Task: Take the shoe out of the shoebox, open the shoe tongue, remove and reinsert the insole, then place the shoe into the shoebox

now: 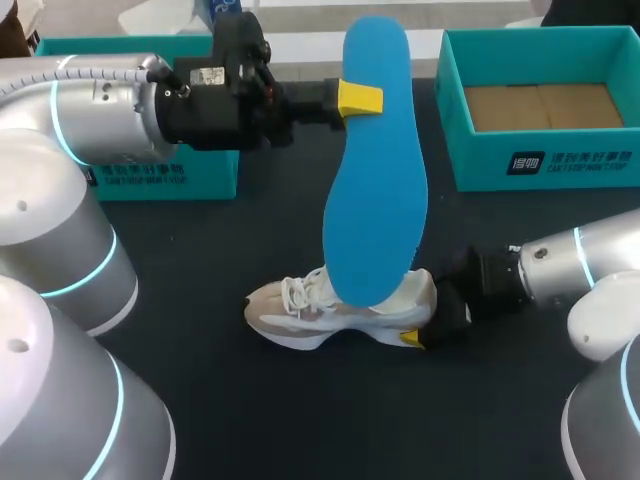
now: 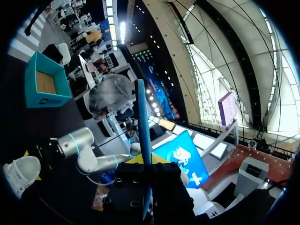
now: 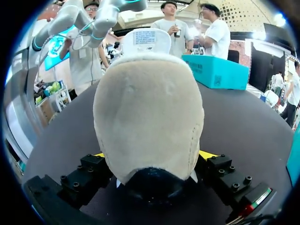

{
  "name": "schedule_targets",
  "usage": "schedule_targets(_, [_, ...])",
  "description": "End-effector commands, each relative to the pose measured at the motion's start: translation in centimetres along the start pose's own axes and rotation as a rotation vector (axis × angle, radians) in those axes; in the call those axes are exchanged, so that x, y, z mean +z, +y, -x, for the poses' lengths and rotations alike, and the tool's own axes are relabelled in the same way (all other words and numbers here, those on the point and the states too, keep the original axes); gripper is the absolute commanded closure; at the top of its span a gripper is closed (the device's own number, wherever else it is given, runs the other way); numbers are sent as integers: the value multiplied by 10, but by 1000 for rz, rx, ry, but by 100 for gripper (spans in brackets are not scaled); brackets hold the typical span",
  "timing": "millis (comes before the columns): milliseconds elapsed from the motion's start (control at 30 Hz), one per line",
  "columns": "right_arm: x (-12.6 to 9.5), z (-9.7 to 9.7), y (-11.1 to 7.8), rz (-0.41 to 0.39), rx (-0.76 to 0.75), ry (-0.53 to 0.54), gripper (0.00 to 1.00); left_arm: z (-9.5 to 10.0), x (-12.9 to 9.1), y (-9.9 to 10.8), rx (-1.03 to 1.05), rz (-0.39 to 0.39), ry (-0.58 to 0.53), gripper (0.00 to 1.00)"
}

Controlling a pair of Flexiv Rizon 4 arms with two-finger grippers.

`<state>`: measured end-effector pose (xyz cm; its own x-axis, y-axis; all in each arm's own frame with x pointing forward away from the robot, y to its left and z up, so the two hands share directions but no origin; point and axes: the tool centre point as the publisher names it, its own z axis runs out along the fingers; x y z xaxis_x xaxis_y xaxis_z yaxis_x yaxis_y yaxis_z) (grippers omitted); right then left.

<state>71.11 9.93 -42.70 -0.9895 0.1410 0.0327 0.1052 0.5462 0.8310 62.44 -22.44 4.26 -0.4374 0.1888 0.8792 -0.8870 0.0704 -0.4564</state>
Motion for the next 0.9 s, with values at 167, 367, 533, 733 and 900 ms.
schedule_targets(167, [-11, 1, 4, -45, 2, -7, 0, 1, 3, 0, 0, -1, -1, 100])
schedule_targets(367, [-17, 1, 11, -98, 0, 1, 0, 1, 3, 0, 0, -1, -1, 100])
schedule_targets(533, [-25, 1, 14, -131, 0, 9, 0, 1, 3, 0, 0, -1, -1, 100])
schedule_targets(733, [-36, 1, 18, -187, 9, 1, 0, 1, 3, 0, 0, -1, -1, 100])
schedule_targets(900, [-53, -4, 26, -267, 7, -7, 0, 1, 3, 0, 0, -1, -1, 100])
